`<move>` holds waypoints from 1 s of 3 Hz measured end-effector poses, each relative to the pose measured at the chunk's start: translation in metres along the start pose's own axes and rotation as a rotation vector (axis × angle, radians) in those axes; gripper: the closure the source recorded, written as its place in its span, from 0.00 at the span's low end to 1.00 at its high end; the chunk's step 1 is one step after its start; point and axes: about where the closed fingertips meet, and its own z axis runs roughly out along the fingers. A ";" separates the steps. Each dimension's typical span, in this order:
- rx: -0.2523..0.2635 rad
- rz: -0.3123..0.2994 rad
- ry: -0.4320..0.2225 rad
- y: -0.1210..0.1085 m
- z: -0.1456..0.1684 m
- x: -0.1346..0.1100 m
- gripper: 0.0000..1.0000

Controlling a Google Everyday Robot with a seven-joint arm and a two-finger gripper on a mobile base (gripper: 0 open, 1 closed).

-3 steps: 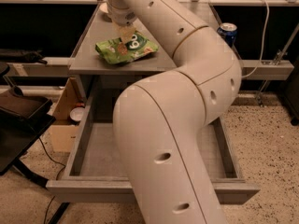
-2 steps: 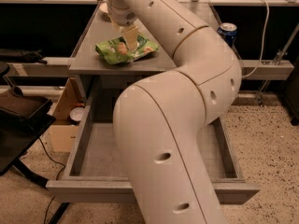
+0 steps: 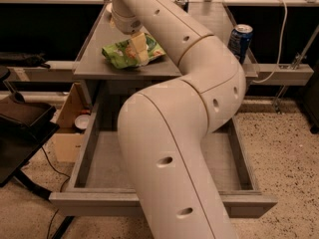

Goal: Place green rice chip bag into top drawer

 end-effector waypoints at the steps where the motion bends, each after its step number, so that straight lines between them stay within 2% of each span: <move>1: 0.000 0.000 0.000 0.000 0.000 0.000 0.18; 3: 0.000 0.000 0.000 0.000 0.000 0.000 0.65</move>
Offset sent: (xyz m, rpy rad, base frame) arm 0.0000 0.0000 0.0000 0.0000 0.0000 0.0000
